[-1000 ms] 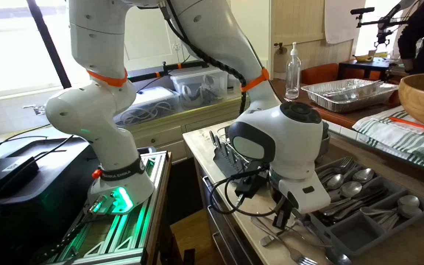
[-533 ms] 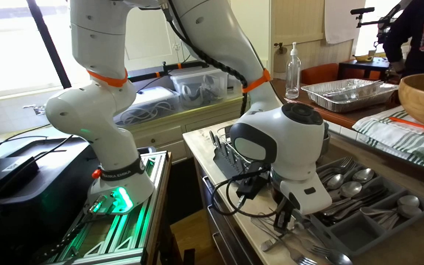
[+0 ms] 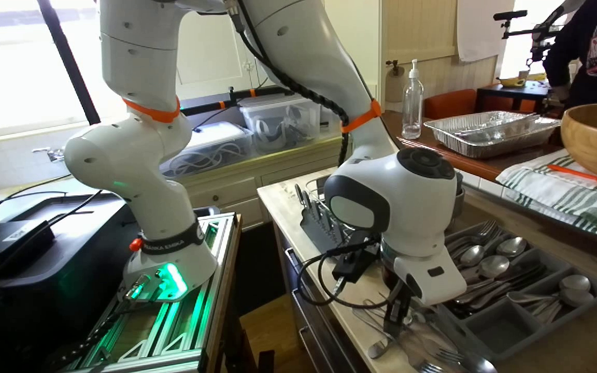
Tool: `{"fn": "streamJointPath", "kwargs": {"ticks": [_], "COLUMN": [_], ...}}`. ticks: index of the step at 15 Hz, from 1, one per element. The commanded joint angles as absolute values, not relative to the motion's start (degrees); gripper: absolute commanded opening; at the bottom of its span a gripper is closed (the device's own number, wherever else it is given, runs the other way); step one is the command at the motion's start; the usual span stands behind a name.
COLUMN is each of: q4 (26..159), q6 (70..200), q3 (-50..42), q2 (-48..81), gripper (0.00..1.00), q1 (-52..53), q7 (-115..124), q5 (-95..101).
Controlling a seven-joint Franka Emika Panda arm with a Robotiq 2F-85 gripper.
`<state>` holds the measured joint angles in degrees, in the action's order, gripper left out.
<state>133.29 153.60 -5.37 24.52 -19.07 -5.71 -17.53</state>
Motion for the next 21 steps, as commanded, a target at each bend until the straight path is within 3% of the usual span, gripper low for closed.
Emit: {"fn": "streamJointPath", "kwargs": {"ticks": [1, 3, 4, 5, 21], "q4": [132.0, 132.0, 132.0, 131.9, 130.4], "q6": [152.3, 152.2, 152.1, 152.0, 146.7], "q3": [-5.6, -5.8, -5.9, -5.9, -4.5], "q2": [26.3, 26.5, 26.5, 26.5, 25.2], "gripper": [0.16, 0.01, 0.00, 0.04, 0.04], "q1": [-19.3, -19.3, -19.4, -19.4, -20.3], "q7": [-6.1, -6.2, -6.2, -6.2, -9.1], "q5": [-16.9, -16.8, -16.7, -16.8, -18.3]}}
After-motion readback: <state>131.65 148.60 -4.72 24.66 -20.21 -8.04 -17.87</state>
